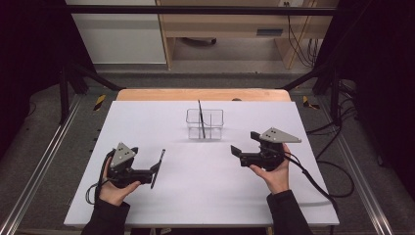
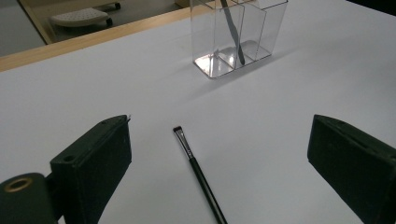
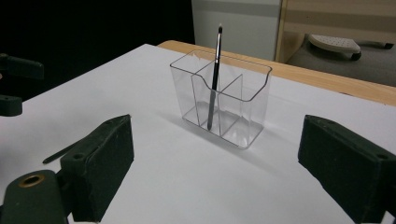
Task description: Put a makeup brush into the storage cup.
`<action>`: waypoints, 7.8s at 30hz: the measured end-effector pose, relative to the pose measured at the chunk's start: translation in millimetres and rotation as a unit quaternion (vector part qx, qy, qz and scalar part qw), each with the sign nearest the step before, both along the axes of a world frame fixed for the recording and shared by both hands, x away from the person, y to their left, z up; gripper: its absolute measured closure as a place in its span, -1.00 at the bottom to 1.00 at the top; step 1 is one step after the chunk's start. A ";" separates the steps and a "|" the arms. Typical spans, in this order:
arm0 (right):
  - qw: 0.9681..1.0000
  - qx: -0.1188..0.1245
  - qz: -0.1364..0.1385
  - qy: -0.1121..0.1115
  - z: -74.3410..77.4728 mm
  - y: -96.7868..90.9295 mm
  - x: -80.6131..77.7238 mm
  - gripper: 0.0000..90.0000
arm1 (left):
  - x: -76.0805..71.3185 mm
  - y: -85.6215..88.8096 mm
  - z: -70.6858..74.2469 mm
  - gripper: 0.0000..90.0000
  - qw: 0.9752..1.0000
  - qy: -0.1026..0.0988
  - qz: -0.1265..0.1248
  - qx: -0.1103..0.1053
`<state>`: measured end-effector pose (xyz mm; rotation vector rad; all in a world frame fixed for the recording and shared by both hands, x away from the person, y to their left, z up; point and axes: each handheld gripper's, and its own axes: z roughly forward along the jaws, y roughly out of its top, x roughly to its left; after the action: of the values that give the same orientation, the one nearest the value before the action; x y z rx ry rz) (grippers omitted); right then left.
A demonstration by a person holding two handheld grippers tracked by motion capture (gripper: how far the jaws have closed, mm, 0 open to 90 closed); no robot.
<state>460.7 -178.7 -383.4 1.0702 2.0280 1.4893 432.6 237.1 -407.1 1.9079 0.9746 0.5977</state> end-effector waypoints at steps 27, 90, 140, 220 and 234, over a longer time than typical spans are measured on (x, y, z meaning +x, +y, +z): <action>1.000 -0.005 -0.019 -0.002 -23.2 -38.9 -29.4 -0.78 | 2.4 -3.9 -3.4 -0.87 1.000 0.016 -0.002 -0.004; 0.999 0.013 -0.029 0.019 -24.3 -43.4 -31.3 -0.69 | 41.8 -25.9 -52.7 0.14 0.975 0.176 0.030 0.132; 0.999 0.011 -0.025 0.025 -25.0 -40.9 -31.5 -0.69 | 40.6 -25.4 -50.6 0.71 0.970 0.195 0.006 0.148; 0.999 0.004 -0.026 0.030 -26.9 -38.9 -30.0 -0.69 | 80.6 -51.0 -39.5 0.64 0.931 0.282 -0.061 0.222; 0.999 0.006 -0.026 0.030 -26.5 -39.5 -29.7 -0.69 | 80.7 -53.4 -39.2 0.85 0.929 0.290 -0.060 0.224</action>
<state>431.0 -218.1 -409.9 1.1775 2.0178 1.4626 513.3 183.7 -446.2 2.6200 1.1370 0.1800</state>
